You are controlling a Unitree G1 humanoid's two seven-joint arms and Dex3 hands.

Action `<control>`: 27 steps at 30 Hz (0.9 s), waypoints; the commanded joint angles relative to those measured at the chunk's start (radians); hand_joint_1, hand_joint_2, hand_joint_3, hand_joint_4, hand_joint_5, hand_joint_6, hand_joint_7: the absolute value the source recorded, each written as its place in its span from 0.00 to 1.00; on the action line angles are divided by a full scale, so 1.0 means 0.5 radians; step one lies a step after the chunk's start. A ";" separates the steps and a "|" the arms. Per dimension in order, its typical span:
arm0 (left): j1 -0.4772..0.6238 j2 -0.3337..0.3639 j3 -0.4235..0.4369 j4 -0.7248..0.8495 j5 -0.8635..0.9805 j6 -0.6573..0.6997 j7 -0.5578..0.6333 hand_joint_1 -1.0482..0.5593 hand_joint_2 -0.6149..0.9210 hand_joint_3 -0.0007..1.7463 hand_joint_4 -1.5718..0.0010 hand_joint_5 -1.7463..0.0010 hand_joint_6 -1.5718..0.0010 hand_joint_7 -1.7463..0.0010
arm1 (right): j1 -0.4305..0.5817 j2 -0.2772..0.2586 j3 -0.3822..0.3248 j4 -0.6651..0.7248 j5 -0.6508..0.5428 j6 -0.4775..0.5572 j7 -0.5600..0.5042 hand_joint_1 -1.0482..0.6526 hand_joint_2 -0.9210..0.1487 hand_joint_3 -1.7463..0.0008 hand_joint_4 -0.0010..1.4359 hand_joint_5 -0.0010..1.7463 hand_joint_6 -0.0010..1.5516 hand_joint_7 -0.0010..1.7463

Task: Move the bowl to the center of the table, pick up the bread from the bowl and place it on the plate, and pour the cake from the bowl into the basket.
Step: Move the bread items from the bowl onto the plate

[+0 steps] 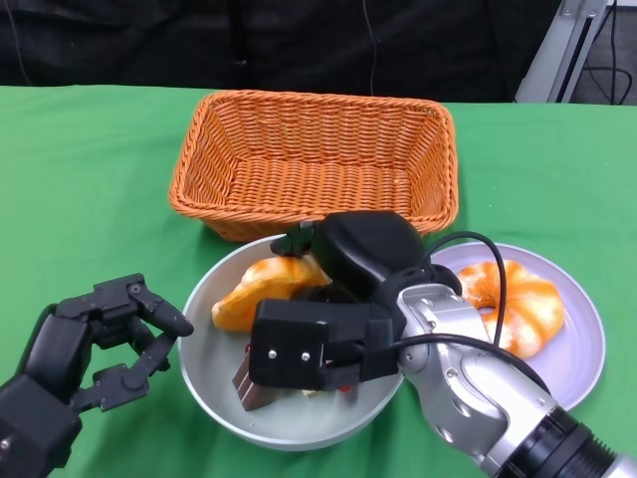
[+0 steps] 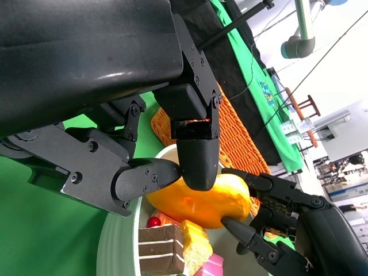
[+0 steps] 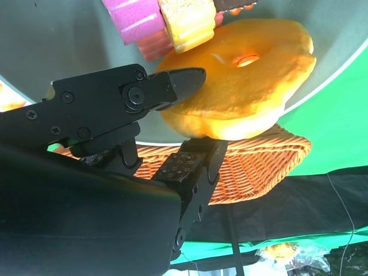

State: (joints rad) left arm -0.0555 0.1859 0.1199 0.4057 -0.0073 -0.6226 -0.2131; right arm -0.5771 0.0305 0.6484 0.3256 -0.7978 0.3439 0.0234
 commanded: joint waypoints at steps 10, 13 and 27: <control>0.019 0.028 -0.002 -0.007 0.011 -0.012 0.030 0.56 0.85 0.40 0.48 0.18 0.47 0.35 | -0.002 -0.005 0.015 0.076 0.005 -0.019 0.019 0.42 0.02 1.00 0.60 0.80 0.55 0.02; 0.012 0.029 -0.002 0.010 -0.002 -0.016 0.019 0.56 0.85 0.40 0.48 0.18 0.47 0.35 | -0.007 -0.003 -0.005 0.060 0.025 -0.030 0.012 0.43 0.01 0.99 0.59 0.83 0.57 0.02; 0.003 0.041 -0.009 0.043 0.003 -0.052 0.017 0.57 0.87 0.39 0.48 0.19 0.47 0.35 | 0.038 0.000 -0.039 0.045 0.019 -0.144 -0.165 0.42 0.00 0.98 0.58 0.89 0.68 0.04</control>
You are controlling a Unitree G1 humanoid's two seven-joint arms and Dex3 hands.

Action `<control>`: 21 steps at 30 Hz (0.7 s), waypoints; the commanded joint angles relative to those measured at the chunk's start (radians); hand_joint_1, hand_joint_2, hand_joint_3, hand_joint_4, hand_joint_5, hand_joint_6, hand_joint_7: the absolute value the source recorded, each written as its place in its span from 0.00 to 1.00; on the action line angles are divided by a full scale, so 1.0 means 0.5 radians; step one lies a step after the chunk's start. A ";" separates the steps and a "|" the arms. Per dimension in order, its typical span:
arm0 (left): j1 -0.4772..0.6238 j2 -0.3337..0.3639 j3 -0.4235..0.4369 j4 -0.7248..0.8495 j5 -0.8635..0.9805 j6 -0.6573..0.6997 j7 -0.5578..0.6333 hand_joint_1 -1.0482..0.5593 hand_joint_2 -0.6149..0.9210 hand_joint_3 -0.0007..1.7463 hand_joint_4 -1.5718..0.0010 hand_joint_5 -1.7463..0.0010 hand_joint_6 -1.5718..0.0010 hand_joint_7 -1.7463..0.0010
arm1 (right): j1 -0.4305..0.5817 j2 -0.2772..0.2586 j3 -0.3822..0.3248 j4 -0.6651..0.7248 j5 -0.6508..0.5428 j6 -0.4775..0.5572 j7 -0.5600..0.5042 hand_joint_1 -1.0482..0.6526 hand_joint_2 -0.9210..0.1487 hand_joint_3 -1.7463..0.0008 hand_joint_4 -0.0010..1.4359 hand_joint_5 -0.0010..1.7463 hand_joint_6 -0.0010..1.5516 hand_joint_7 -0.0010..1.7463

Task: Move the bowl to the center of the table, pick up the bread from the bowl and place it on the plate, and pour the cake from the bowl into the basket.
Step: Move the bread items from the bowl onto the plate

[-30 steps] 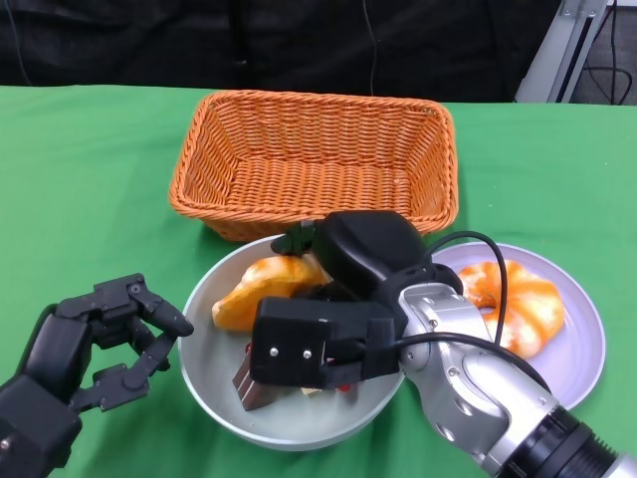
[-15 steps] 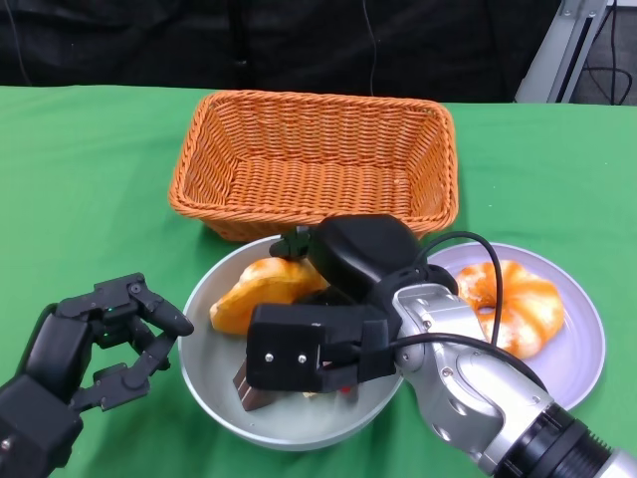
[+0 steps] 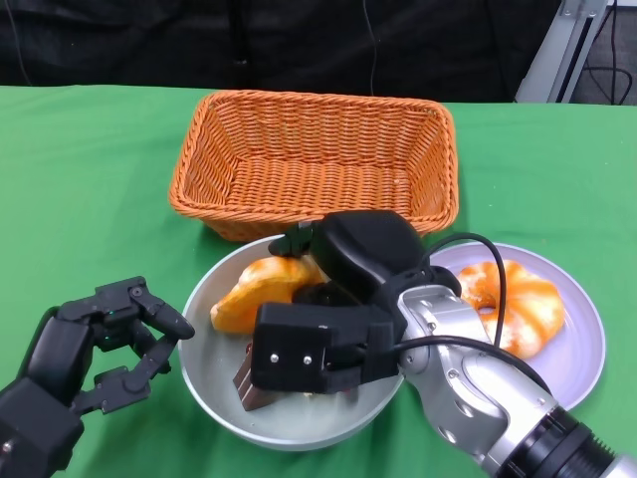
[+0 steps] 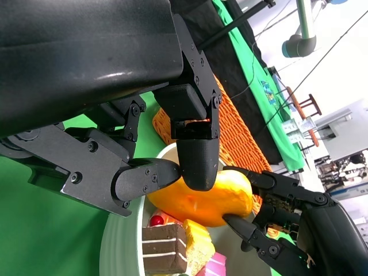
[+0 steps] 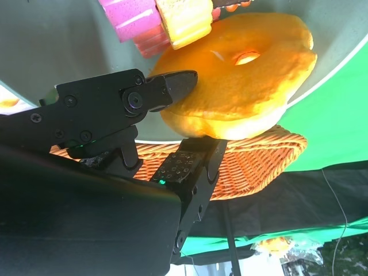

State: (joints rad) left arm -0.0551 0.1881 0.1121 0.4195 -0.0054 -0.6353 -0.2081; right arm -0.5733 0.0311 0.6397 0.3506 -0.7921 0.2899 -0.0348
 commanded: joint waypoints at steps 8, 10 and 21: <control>-0.005 0.033 -0.001 0.027 -0.012 -0.031 -0.001 0.57 0.88 0.37 0.49 0.20 0.47 0.35 | 0.058 -0.010 -0.077 -0.034 0.062 -0.123 -0.080 0.42 0.00 0.98 0.55 0.91 0.70 0.04; -0.004 0.034 -0.003 0.024 -0.008 -0.027 0.003 0.56 0.88 0.37 0.49 0.19 0.47 0.36 | 0.072 -0.010 -0.100 -0.056 0.091 -0.141 -0.066 0.42 0.00 0.98 0.56 0.92 0.70 0.04; -0.030 0.036 -0.001 0.074 -0.018 -0.038 0.000 0.56 0.89 0.36 0.49 0.19 0.46 0.36 | 0.128 -0.031 -0.230 -0.250 0.222 -0.136 0.045 0.41 0.00 0.99 0.52 0.92 0.72 0.06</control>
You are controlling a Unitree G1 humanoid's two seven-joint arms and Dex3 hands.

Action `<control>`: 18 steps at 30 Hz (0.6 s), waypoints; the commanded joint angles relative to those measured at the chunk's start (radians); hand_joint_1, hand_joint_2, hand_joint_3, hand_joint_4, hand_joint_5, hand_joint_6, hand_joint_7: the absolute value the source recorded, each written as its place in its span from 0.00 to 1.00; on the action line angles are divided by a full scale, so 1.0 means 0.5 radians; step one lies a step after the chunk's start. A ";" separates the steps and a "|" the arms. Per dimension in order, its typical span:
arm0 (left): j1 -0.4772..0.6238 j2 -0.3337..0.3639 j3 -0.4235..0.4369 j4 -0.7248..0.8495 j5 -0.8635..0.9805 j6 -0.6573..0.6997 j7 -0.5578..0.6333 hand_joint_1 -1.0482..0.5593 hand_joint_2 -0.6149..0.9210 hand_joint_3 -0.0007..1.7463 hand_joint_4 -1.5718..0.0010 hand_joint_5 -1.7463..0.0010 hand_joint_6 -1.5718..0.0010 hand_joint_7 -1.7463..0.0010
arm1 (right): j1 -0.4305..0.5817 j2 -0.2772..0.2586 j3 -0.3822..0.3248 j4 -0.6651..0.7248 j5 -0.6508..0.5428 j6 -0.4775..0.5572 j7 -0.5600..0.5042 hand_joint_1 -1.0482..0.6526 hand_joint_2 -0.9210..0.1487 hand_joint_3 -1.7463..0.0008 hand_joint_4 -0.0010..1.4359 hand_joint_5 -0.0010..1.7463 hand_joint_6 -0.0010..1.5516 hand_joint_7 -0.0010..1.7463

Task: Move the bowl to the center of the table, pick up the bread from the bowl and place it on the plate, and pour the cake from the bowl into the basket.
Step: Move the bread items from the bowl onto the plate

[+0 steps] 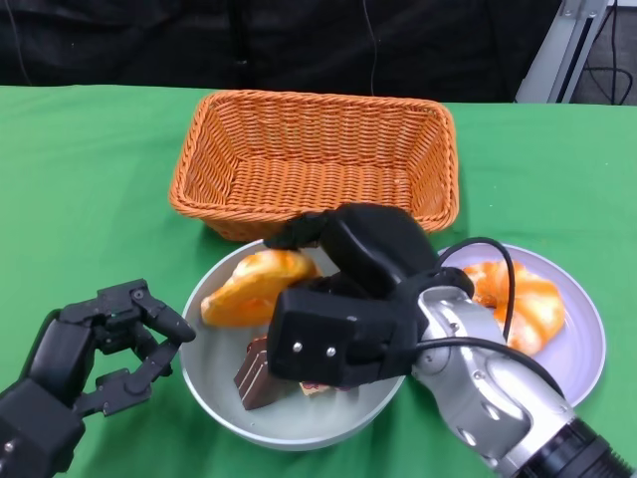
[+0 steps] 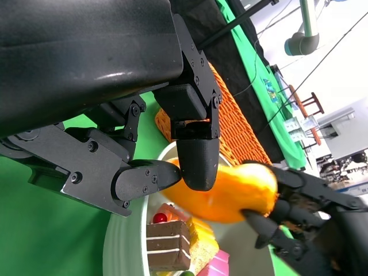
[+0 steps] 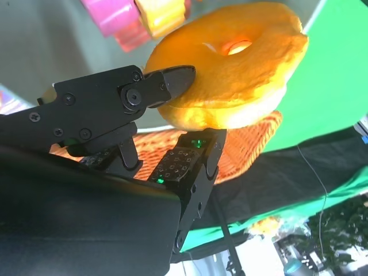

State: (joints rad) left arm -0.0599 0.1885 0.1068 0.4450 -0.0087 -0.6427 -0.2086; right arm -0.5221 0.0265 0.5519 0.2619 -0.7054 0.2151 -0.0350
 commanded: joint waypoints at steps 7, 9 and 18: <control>-0.018 0.039 0.011 0.020 -0.019 -0.009 -0.004 0.56 0.89 0.36 0.49 0.19 0.47 0.35 | 0.075 -0.032 -0.117 -0.254 0.087 0.081 0.151 0.42 0.01 1.00 0.51 0.94 0.54 0.40; -0.017 0.044 0.009 0.020 -0.010 -0.020 -0.002 0.57 0.89 0.36 0.49 0.19 0.47 0.35 | 0.091 -0.042 -0.130 -0.311 0.083 0.100 0.169 0.42 0.01 1.00 0.51 0.96 0.49 0.49; -0.004 0.044 0.008 -0.021 0.018 0.001 0.026 0.56 0.88 0.37 0.48 0.19 0.48 0.34 | 0.187 -0.093 -0.213 -0.584 0.094 0.200 0.275 0.44 0.00 1.00 0.48 0.98 0.43 0.59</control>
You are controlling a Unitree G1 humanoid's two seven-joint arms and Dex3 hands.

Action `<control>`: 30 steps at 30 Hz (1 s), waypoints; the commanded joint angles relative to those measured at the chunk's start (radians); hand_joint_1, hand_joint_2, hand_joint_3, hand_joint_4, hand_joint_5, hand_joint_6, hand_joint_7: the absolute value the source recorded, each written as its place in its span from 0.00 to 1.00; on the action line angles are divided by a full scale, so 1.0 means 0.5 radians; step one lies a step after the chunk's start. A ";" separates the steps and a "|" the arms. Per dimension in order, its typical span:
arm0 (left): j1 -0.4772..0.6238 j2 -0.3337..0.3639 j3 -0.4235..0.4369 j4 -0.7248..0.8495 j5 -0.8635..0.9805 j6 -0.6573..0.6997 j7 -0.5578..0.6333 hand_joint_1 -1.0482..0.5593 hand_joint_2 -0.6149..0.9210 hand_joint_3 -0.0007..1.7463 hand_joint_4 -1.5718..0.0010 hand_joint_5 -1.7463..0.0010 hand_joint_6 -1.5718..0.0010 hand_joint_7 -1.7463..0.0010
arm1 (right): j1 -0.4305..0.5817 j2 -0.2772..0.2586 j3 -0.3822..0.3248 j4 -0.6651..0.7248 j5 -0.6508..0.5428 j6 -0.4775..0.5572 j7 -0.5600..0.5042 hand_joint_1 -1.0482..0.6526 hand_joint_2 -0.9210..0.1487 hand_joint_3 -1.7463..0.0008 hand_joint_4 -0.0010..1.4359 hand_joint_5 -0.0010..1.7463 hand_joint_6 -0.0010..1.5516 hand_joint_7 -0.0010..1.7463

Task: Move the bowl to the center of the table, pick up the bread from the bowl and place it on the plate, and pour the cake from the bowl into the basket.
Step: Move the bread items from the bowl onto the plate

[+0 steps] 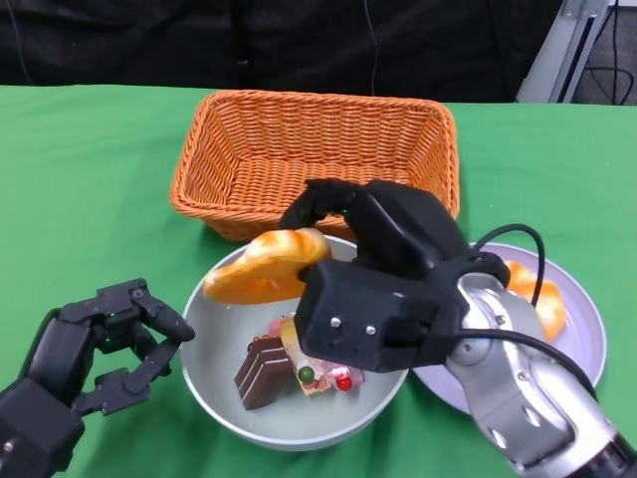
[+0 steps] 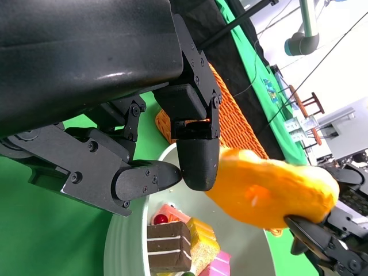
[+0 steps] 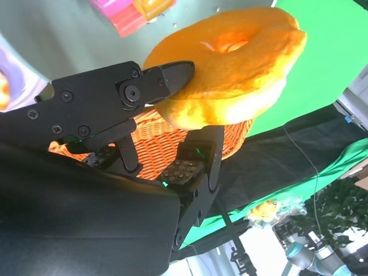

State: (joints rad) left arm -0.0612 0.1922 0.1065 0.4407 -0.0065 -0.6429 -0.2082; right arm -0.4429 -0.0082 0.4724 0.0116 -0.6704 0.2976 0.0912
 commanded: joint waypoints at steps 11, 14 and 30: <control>-0.017 0.050 0.016 0.010 -0.004 0.008 0.013 0.56 0.87 0.38 0.48 0.19 0.48 0.33 | 0.191 -0.136 -0.204 -0.441 0.110 0.095 0.155 0.46 0.00 0.99 0.52 0.87 0.43 0.57; -0.013 0.054 0.015 0.004 0.001 0.006 0.015 0.56 0.87 0.38 0.48 0.19 0.48 0.33 | 0.236 -0.157 -0.241 -0.488 0.148 0.094 0.170 0.45 0.00 0.99 0.50 0.86 0.44 0.55; -0.018 0.056 0.018 0.003 -0.019 0.019 0.005 0.57 0.86 0.40 0.48 0.19 0.47 0.35 | 0.483 -0.311 -0.581 -0.956 0.335 0.270 0.332 0.46 0.00 0.97 0.60 0.74 0.45 0.53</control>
State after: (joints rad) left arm -0.0630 0.2024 0.1069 0.4367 -0.0084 -0.6377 -0.2084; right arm -0.2121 -0.1452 0.2076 -0.4342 -0.5154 0.4144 0.2502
